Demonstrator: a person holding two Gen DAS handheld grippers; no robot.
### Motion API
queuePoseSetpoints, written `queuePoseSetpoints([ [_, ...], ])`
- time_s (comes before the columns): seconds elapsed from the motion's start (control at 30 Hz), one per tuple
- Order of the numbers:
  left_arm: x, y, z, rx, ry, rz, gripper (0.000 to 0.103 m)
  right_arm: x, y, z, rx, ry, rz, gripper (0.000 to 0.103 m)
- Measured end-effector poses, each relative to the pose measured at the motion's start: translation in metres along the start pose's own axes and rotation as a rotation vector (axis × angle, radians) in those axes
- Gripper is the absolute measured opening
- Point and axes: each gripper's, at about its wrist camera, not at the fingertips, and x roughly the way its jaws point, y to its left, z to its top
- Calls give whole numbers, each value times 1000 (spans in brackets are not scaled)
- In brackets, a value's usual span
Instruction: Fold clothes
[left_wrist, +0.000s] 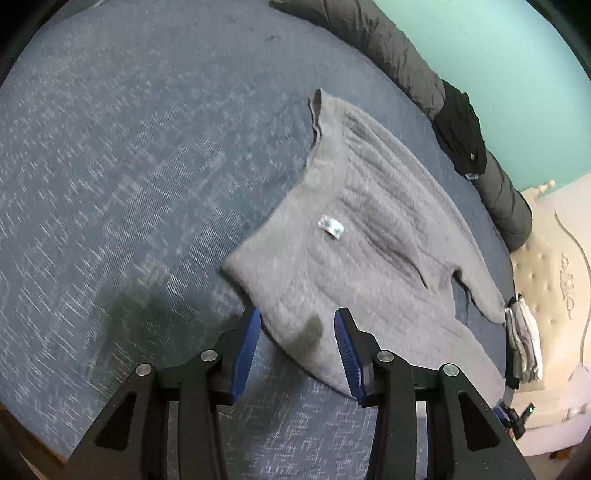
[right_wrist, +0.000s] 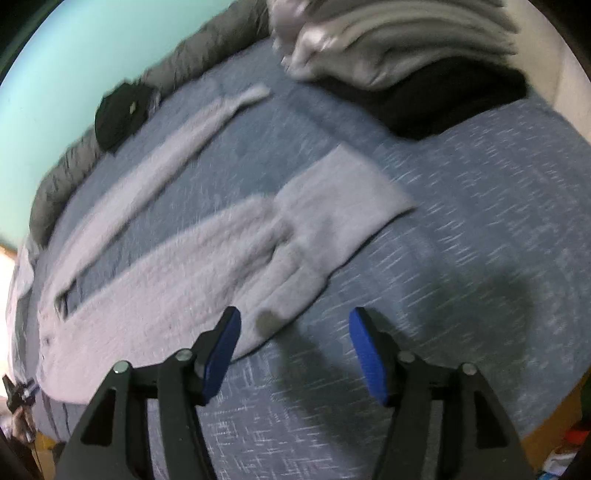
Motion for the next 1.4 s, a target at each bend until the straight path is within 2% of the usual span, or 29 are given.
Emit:
queuePoseSetpoints([
  [0.07,2,0,-6,1,8,-4,50,4,7,-2,-27,4,-2,63],
  [0.2,9,2,-12,-1,34,-9,51,9,4,-2,8,9,11,64],
  [0.67,22,0,-15,-21,24,-15,50,12,-3,2,122,-13,78,64],
  [0.77,22,1,-15,-30,13,-17,35,9,-5,1,146,-19,105,64],
  [0.83,23,2,-14,-33,14,-15,29,9,-7,-1,170,-26,138,64],
  [1.0,25,3,-13,-44,11,-22,9,13,0,-1,121,-20,115,64],
  [1.03,25,2,-13,-43,9,-20,7,13,3,-1,101,-21,112,57],
  [1.07,25,2,-12,-41,7,-23,5,13,6,-2,88,-23,109,46],
  [1.13,24,0,-11,-36,2,-29,5,14,9,-2,75,-25,106,33],
  [1.17,22,-1,-10,-31,-2,-29,4,13,10,-1,71,-30,107,19],
  [1.27,18,-7,-6,-15,-22,-24,4,8,14,4,54,-50,100,9],
  [1.4,9,-18,3,-5,-53,-29,4,-3,24,16,26,-78,118,7],
])
